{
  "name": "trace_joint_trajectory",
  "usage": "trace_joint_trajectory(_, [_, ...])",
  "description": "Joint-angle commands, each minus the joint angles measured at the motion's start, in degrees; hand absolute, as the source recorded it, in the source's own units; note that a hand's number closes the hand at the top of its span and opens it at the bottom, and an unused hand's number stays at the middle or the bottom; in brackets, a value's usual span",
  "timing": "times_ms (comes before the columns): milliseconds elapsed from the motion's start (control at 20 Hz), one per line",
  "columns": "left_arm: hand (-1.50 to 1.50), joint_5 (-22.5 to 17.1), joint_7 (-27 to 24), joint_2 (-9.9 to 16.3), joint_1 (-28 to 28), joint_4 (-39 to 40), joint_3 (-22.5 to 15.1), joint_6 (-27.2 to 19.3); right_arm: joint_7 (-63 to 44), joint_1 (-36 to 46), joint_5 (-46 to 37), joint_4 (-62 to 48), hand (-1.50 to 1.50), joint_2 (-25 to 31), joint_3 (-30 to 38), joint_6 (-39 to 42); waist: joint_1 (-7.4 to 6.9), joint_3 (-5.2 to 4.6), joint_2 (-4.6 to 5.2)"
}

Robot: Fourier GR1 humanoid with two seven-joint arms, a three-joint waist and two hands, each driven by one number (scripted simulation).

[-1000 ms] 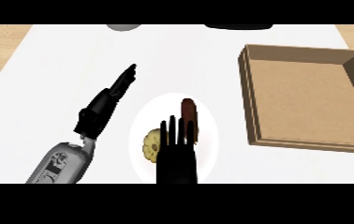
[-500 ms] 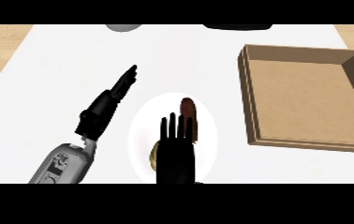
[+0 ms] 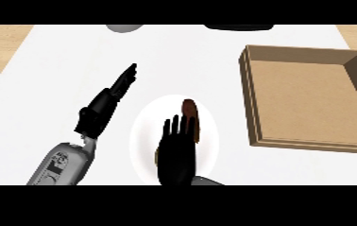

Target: Pick the squash from the plate and place it in the cardboard box

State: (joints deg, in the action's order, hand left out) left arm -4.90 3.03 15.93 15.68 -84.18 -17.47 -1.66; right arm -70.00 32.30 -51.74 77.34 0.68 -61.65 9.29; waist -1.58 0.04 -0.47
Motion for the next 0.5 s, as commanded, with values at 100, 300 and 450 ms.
trace_joint_trajectory(100, [0.00,0.2,2.6,0.5,-0.8,-3.6,-0.1,0.4,-9.4,0.3,0.1,-6.9,1.50,-0.7,-0.9,0.2,-0.08,-0.04,0.38])
trace_joint_trajectory(300, [0.00,1.9,-1.3,0.1,-2.8,-1.7,-0.6,0.4,-10.9,4.2,1.1,-5.4,1.50,-0.6,-2.3,2.8,-0.37,-0.10,0.42])
trace_joint_trajectory(450, [0.00,2.1,0.2,-1.7,-0.7,-0.4,0.0,-0.8,-9.1,4.6,-1.8,-6.5,1.50,-0.6,-3.7,1.3,0.53,-0.07,0.46])
